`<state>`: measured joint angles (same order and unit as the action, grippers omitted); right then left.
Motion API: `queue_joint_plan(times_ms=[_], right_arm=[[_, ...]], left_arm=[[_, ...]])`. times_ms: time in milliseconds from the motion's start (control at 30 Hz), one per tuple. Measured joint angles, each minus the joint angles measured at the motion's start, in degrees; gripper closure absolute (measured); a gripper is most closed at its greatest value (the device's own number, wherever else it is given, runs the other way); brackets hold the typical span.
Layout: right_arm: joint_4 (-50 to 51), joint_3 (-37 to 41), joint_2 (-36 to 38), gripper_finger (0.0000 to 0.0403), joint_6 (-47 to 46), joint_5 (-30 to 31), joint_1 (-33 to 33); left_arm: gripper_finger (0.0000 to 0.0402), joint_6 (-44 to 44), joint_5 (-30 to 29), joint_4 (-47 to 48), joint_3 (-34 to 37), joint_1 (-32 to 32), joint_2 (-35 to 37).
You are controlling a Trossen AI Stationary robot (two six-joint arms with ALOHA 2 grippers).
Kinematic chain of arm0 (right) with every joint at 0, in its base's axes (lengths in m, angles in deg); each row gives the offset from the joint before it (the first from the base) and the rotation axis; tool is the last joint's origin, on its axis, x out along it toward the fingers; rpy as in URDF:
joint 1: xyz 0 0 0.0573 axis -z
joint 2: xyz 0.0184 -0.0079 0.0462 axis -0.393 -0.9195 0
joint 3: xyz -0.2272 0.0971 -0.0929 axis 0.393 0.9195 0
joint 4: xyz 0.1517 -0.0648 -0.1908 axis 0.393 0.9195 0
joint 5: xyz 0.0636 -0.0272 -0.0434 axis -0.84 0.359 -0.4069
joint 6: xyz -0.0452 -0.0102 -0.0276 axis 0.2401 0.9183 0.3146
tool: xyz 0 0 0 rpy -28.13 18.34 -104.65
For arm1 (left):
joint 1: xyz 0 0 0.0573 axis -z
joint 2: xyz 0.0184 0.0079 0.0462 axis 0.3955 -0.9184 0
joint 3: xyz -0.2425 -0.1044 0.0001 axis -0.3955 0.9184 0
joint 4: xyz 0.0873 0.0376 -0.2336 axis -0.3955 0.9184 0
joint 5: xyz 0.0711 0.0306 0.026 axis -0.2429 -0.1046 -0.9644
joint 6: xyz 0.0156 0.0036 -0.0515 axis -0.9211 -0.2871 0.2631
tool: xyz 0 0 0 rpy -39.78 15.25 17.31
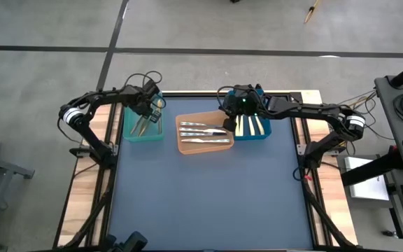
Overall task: Sort silverware by color (type)
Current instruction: Adjust the gold knives in the green bin
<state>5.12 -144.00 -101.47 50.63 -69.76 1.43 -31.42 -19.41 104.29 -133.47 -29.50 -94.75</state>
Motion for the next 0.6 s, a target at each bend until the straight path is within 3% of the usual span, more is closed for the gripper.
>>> queue_joint_plan(times_ms=[133, 600], right_arm=[[0.0, 0.0, 0.0, 0.0394, 0.0, 0.0, 0.0], [0.0, 0.0, 0.0, 0.0394, -0.2, 0.0, 0.0]], left_arm=[[0.0335, 2.1, -3.2, -0.8, 0.1, 0.0, 0.0], [0.0335, 4.6, -3.9, -0.6, 0.1, 0.0, 0.0]])
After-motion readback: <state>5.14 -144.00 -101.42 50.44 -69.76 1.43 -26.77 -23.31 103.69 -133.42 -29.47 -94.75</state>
